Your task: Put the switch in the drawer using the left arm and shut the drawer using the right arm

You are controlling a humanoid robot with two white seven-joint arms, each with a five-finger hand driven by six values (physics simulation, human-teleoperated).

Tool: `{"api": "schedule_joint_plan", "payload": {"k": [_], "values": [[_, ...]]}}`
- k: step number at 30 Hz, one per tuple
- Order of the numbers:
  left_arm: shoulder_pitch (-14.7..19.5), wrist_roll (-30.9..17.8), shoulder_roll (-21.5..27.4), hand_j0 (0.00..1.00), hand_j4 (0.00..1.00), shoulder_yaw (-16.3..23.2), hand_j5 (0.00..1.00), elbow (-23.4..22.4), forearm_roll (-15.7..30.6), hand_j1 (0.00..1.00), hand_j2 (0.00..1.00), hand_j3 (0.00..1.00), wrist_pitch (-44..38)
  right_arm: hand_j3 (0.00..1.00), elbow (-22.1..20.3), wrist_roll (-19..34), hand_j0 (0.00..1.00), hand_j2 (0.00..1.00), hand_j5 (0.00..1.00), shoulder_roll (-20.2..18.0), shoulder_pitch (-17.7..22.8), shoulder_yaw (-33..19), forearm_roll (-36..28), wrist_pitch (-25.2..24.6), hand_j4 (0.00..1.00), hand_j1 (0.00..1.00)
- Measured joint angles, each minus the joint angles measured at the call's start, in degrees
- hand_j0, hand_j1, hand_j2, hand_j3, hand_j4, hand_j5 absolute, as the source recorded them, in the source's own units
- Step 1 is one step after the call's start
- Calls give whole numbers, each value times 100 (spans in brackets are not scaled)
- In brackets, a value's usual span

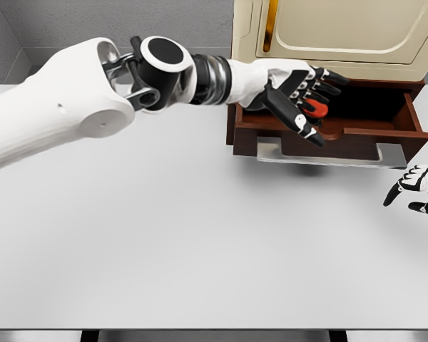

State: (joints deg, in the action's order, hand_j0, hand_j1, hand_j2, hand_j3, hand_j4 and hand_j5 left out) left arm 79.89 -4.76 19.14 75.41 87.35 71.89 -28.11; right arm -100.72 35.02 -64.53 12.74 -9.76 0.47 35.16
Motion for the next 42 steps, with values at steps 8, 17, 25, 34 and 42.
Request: {"api": "schedule_joint_plan", "payload": {"k": [8,17,25,34,42], "values": [[-149,-48,127,100,100,4,100,-263,-64,100,100,100,-5,58,1,0,58,58,58,0,0,20,0,0,58,58],[-229,-51,-53,100,100,10,100,-497,-214,100,100,100,-3,59,2,0,59,59,59,0,0,42,0,0,59,59],[-229,-50,-264,100,100,4,100,-543,-231,100,100,100,-2,60,2,0,60,60,60,0,0,59,0,0,60,60],[-97,-289,-415,100,100,-35,100,-585,-196,100,100,100,12,60,2,0,60,60,60,0,0,101,0,0,60,60],[193,-555,-474,100,100,-94,100,-697,-185,100,100,100,26,58,2,0,58,58,58,0,-88,120,-1,-1,58,58]]}}
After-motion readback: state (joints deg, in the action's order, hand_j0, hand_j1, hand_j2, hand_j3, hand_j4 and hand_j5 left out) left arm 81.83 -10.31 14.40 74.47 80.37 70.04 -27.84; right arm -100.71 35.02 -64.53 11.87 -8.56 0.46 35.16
